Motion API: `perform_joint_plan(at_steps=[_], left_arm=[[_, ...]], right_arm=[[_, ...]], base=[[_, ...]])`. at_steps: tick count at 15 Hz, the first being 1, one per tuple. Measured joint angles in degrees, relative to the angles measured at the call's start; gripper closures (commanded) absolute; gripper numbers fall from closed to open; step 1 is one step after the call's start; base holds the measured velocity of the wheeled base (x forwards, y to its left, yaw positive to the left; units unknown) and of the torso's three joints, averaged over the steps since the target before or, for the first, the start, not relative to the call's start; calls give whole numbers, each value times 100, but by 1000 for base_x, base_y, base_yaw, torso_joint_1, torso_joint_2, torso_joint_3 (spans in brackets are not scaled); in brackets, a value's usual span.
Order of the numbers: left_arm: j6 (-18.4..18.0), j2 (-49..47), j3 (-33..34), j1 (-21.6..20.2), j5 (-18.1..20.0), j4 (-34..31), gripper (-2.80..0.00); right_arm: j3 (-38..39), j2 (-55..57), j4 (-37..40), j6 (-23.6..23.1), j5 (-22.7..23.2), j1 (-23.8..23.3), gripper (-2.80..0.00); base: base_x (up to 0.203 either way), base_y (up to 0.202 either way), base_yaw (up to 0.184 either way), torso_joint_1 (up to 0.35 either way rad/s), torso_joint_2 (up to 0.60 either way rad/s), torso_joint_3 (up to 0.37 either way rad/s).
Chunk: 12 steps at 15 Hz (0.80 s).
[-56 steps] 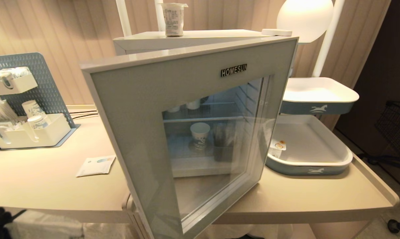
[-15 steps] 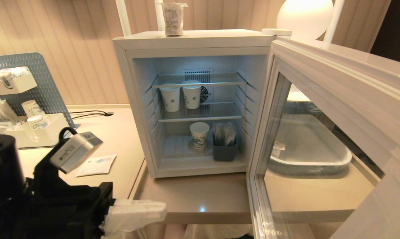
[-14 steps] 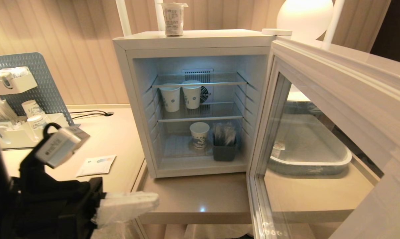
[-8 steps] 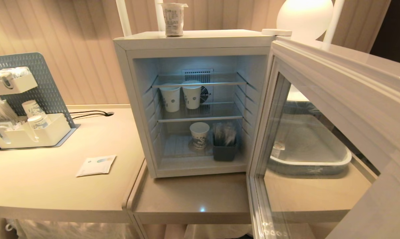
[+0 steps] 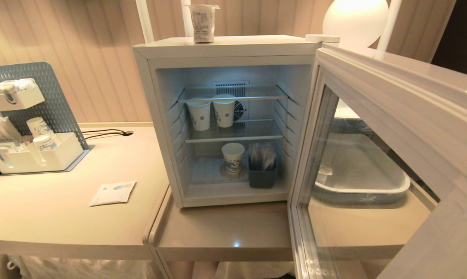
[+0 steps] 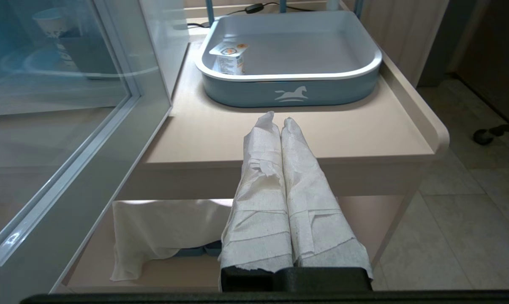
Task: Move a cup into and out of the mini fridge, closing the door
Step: Put the yoghurt in the freezer
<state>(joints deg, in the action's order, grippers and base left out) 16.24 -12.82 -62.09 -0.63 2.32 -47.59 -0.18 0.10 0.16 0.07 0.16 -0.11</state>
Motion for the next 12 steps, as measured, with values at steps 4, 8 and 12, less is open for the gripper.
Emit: perform_joint_plan(at_steps=[4, 8, 12], left_arm=[[-793, 945, 1962, 18, 196, 969, 0], [-1436, 1201, 4915, 33, 62, 3484, 0], [-1672, 1267, 6100, 43, -109, 4882, 0]], right_arm=[[0, 0, 2, 2, 0, 4, 0], [0, 0, 2, 2, -3, -2, 0], [0, 0, 2, 2, 0, 0, 0]], base=[[0, 0, 0, 0, 0, 0], [0, 0, 0, 0, 0, 0], [0, 0, 0, 0, 0, 0]])
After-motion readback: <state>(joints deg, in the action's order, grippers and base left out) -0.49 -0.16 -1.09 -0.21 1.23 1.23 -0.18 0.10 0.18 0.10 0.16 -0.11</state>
